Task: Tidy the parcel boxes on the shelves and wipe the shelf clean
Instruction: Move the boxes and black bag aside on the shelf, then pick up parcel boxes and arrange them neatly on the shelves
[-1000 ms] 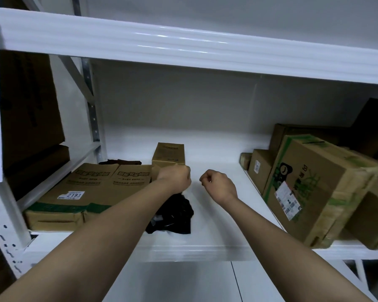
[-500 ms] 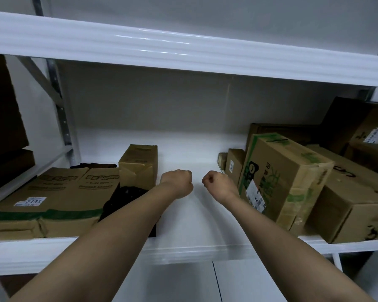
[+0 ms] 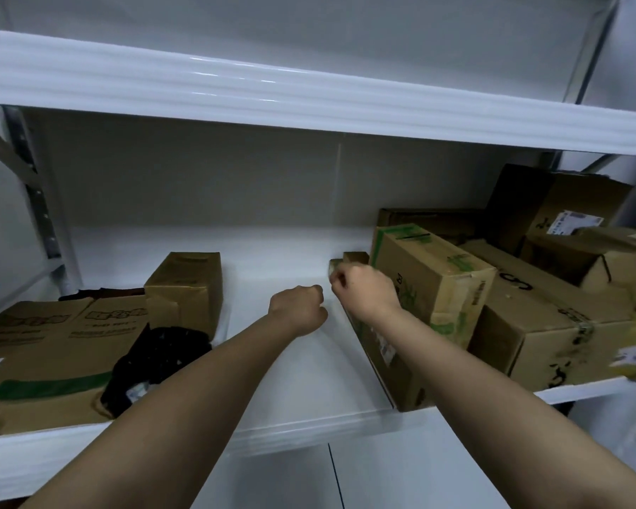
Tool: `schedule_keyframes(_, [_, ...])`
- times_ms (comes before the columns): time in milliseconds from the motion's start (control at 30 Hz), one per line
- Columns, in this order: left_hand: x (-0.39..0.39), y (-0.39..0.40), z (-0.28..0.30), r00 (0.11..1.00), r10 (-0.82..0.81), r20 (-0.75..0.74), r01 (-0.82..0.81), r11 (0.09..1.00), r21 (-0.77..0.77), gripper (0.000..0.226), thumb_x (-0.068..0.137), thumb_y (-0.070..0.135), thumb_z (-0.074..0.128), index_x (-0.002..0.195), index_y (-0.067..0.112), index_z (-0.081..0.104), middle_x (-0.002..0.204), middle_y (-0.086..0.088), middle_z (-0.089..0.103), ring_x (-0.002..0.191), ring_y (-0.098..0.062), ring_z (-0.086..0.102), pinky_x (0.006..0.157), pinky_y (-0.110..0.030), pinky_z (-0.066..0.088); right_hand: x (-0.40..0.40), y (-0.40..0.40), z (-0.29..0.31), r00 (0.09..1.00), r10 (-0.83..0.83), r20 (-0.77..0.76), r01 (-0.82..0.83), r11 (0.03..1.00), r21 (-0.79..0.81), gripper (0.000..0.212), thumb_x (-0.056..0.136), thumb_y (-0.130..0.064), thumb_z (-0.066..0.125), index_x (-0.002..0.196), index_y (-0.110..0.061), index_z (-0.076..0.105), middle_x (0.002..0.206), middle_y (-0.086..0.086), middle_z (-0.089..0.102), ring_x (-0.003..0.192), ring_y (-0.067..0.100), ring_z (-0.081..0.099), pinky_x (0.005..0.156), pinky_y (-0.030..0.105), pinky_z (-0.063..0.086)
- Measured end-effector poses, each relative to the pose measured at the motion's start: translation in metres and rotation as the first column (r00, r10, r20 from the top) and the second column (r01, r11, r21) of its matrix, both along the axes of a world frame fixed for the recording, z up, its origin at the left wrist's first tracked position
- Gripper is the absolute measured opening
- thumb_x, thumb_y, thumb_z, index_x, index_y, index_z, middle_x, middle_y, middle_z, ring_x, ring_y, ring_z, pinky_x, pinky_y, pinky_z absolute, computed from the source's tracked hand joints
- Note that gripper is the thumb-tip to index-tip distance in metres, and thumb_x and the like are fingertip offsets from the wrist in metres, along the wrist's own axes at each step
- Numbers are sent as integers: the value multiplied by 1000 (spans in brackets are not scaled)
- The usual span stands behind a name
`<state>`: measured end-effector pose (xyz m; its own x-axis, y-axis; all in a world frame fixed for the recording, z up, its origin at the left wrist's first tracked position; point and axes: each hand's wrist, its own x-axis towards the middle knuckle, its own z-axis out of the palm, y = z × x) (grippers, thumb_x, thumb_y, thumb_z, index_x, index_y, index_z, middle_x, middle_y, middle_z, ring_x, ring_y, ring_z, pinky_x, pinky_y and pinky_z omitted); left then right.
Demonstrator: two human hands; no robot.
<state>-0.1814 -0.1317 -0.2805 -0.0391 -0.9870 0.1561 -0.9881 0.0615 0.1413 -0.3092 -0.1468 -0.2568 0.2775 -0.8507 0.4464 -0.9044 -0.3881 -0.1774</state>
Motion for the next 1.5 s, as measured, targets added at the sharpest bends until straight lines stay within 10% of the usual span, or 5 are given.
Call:
schedule_keyframes(367, [-43, 0, 28, 940, -197, -278, 174, 979, -106, 44, 92, 38, 49, 131, 21, 41, 116, -4, 60, 97, -25, 60, 75, -35, 52, -59, 16, 57, 952, -233, -200, 165, 938, -305, 34, 92, -29, 45, 121, -15, 58, 120, 7, 57, 113, 27, 49, 86, 39, 41])
schedule_keyframes(633, [-90, 7, 54, 823, -223, -522, 214, 974, -78, 68, 94, 49, 45, 151, 28, 16, 151, -7, 27, 125, -29, 48, 98, -42, 46, -117, 4, 79, 943, -330, 52, 322, 940, 115, 57, 93, -49, 47, 142, -22, 36, 145, 10, 36, 132, 31, 36, 105, 45, 34])
schedule_keyframes(833, [-143, 12, 68, 778, -82, -623, 119, 993, 19, 70, 94, 56, 39, 152, 34, 7, 159, -6, 9, 139, -33, 30, 108, -39, 33, -159, -9, 72, 863, -296, 409, 70, 872, 484, 70, 92, -46, 53, 147, -12, 26, 145, 15, 39, 129, 31, 43, 101, 35, 37])
schedule_keyframes(1500, [-156, 56, 74, 569, 187, -801, -183, 978, 99, 82, 84, 62, 49, 149, 26, 17, 140, -14, 29, 120, -36, 47, 101, -43, 44, -153, 63, 54, 599, -91, 795, -488, 746, 453, 34, 98, -38, 37, 94, -17, 63, 77, 5, 66, 70, 17, 62, 61, 24, 47])
